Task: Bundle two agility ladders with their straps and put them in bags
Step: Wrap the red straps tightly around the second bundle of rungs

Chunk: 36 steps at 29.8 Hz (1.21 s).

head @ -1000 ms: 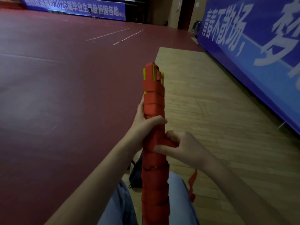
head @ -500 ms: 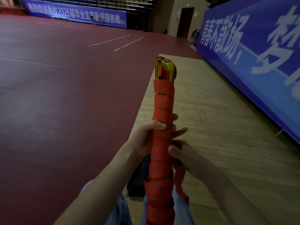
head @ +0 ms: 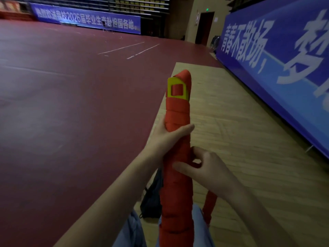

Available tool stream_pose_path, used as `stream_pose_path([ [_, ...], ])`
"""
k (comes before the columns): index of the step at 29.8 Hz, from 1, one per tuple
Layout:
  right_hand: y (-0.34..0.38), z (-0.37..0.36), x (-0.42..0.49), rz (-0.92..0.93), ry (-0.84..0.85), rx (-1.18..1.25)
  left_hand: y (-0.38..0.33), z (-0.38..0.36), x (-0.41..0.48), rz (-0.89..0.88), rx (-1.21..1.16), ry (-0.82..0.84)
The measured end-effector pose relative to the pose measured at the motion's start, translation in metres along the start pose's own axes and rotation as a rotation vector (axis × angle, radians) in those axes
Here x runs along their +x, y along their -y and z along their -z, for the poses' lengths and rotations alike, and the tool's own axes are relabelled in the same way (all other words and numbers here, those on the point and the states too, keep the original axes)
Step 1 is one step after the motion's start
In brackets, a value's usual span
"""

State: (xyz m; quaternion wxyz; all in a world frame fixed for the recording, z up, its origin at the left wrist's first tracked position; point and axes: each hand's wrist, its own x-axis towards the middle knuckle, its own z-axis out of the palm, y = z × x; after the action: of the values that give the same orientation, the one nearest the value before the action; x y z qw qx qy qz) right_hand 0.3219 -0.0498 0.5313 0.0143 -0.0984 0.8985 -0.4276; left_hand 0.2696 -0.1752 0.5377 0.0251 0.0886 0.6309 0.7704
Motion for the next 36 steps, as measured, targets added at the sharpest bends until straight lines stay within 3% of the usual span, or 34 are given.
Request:
stream_pose_path([
  [2,-0.002,0.011,0.002,0.047,0.121,0.126,0.001,0.009,0.003,0.129,-0.237,0.173],
  [4,-0.007,0.02,0.004,0.067,0.247,0.25,0.003,0.012,0.004,0.143,-0.453,0.38],
  [7,-0.019,0.017,0.004,0.043,0.321,0.407,0.009,0.011,0.009,0.156,-0.518,0.548],
  [9,-0.025,0.011,0.001,0.033,0.262,0.46,0.009,0.009,0.007,0.23,-0.385,0.473],
  [11,-0.03,0.003,0.001,0.038,0.192,0.484,0.007,0.006,0.007,0.232,-0.198,0.257],
  [14,-0.033,-0.008,-0.001,0.038,0.125,0.473,0.006,-0.003,0.009,0.048,0.069,-0.032],
  [17,-0.026,-0.004,0.002,0.079,0.143,0.332,0.006,-0.004,0.01,-0.059,0.228,-0.059],
  [21,-0.019,0.035,0.019,0.566,0.051,-0.401,-0.001,0.002,0.007,0.071,0.027,0.112],
  [24,-0.019,0.061,0.033,0.674,-0.026,-0.523,-0.007,0.003,0.003,0.085,-0.115,0.249],
  [26,-0.021,0.062,0.036,0.616,-0.076,-0.429,-0.009,0.003,0.001,0.098,-0.197,0.383],
  [29,-0.027,0.037,0.032,0.436,-0.044,0.024,-0.007,-0.001,0.001,0.12,-0.419,0.692],
  [32,-0.027,0.023,0.026,0.479,0.068,0.405,-0.009,-0.007,0.001,0.136,-0.658,0.925],
  [34,-0.021,0.028,0.02,0.488,0.234,0.488,-0.01,-0.006,0.0,0.149,-0.752,0.991],
  [36,-0.014,0.032,0.017,0.475,0.238,0.423,-0.011,-0.001,0.001,0.144,-0.77,0.982],
])
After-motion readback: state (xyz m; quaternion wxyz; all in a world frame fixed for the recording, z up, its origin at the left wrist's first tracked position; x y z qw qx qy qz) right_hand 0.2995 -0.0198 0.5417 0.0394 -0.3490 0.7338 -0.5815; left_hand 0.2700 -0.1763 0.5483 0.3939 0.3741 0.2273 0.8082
